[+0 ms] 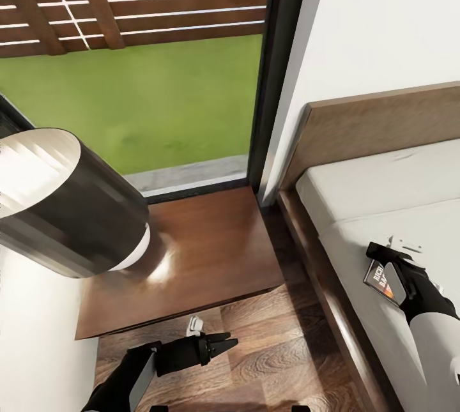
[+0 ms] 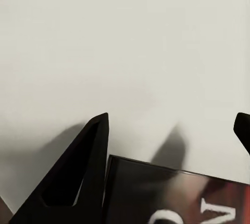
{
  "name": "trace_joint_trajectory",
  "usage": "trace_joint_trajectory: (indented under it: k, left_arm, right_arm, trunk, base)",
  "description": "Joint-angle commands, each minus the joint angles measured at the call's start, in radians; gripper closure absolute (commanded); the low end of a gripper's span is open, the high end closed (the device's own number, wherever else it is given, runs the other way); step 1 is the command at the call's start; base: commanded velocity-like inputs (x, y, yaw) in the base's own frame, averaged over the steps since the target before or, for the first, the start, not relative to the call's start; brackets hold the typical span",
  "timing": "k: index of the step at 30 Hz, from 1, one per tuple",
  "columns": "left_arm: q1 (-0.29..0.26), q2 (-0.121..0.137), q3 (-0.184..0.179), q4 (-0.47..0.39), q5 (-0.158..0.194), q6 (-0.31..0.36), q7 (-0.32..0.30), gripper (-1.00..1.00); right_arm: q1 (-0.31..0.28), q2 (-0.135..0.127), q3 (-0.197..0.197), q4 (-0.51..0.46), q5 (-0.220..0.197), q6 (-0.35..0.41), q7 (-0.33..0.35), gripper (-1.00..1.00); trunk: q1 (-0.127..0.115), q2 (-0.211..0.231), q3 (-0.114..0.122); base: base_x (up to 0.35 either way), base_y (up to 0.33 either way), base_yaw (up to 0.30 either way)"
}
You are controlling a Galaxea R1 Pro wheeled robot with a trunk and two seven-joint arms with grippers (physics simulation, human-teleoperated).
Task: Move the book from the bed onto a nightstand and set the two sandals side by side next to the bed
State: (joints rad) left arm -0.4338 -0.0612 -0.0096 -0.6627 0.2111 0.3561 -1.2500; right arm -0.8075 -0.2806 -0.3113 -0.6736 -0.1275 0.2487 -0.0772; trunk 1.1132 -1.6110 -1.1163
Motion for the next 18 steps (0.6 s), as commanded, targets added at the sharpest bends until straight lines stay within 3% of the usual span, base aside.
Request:
trace_joint_trajectory:
  k: [1, 18]
  left_arm:
    - [0.0, 0.0, -0.001, 0.0, 0.005, 0.01, -0.002, -1.0]
    - [0.0, 0.0, -0.001, 0.0, 0.005, 0.01, -0.002, -1.0]
  right_arm:
    - [0.001, 0.0, 0.001, 0.002, -0.014, 0.009, -0.004, -1.0]
    - [0.001, 0.0, 0.001, 0.002, -0.013, 0.008, -0.004, -1.0]
  trunk:
    - [0.0, 0.0, -0.001]
    - [0.0, 0.0, -0.001]
  base:
    - [0.0, 0.0, 0.0]
    - [0.0, 0.0, 0.0]
